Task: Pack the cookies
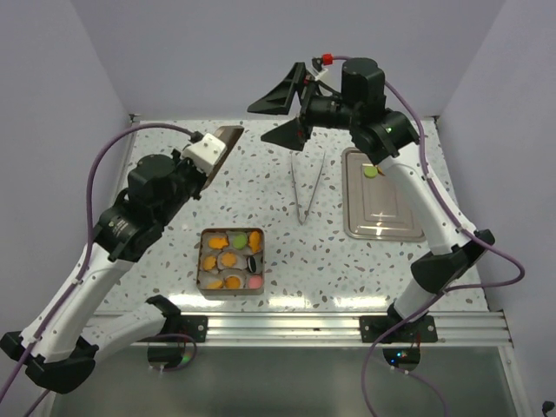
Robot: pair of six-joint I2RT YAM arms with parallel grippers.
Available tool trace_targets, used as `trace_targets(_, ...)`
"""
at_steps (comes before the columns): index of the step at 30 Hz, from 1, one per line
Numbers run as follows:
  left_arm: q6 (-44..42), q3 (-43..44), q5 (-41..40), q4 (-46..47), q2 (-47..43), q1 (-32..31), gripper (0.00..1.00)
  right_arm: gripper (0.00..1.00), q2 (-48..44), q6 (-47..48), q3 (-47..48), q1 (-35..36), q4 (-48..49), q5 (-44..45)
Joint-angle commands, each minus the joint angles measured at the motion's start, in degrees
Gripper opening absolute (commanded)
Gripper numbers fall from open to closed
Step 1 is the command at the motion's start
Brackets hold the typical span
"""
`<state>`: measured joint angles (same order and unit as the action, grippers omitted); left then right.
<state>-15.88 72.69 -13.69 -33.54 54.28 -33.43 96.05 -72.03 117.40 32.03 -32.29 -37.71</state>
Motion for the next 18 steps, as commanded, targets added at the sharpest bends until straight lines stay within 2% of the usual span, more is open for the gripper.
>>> trace_targets(1, -7.8, -0.8, -6.4, 8.8, -1.5, -1.7, 0.00, 0.98, -1.7, -5.7, -1.3, 0.0, 7.4, -3.8)
trace_targets(7, -14.9, -3.3, -10.3, 13.6, -2.7, -6.0, 0.00, 0.98, -1.6, -10.8, -3.5, 0.0, 13.4, -5.1)
trace_targets(18, -19.8, -2.7, -9.0, 17.3, -3.8, -6.7, 0.00, 0.99, 4.1, -16.6, -3.3, 0.0, 17.5, -10.5)
